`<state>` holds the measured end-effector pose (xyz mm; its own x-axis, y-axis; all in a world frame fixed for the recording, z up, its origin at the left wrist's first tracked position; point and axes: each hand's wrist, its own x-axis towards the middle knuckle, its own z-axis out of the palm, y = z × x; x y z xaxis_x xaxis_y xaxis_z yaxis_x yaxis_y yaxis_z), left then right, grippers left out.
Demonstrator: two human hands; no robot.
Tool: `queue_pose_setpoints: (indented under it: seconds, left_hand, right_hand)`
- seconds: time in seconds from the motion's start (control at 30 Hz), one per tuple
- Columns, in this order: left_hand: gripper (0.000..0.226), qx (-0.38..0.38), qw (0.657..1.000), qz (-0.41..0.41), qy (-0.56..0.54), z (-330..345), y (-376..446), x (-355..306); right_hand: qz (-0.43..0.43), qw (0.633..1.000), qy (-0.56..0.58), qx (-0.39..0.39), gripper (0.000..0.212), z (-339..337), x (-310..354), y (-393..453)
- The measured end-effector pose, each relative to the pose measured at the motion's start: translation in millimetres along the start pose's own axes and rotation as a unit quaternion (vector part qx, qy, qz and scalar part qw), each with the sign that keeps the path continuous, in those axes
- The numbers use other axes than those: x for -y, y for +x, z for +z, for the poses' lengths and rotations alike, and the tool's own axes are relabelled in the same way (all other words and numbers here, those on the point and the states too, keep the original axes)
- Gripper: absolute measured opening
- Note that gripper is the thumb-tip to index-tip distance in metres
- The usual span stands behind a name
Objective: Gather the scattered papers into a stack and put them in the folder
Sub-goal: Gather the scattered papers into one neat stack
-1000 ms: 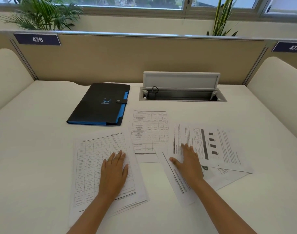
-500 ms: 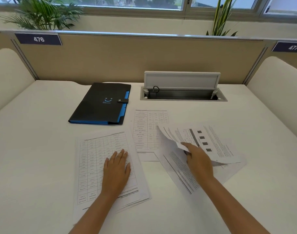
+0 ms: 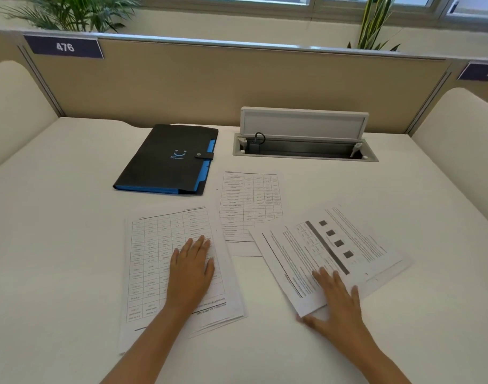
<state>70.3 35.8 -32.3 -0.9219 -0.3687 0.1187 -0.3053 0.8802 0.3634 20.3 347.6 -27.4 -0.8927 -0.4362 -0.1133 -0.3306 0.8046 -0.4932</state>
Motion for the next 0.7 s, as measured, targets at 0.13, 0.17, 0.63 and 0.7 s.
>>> queue_pose_setpoints:
  seconds: [0.13, 0.17, 0.63, 0.7]
  left_hand:
    - [0.046, -0.006, 1.000, 0.005, -0.004, 0, 0, 1]
    - [0.046, -0.007, 1.000, 0.005, -0.002, 0, 0, 0]
    - [0.030, -0.037, 0.991, -0.033, -0.128, -8, 3, -1]
    - [0.023, -0.077, 0.972, -0.040, -0.218, -21, 5, -11]
  right_hand:
    - [0.020, 0.999, 0.006, -0.036, 0.079, 3, 1, 16]
    - [0.022, 0.999, -0.001, -0.039, 0.077, 3, 3, 21]
    - [0.068, 0.919, 0.332, -0.202, 0.018, -8, 32, 24]
    - [0.046, 0.900, 0.373, -0.221, 0.022, -13, 38, 23]
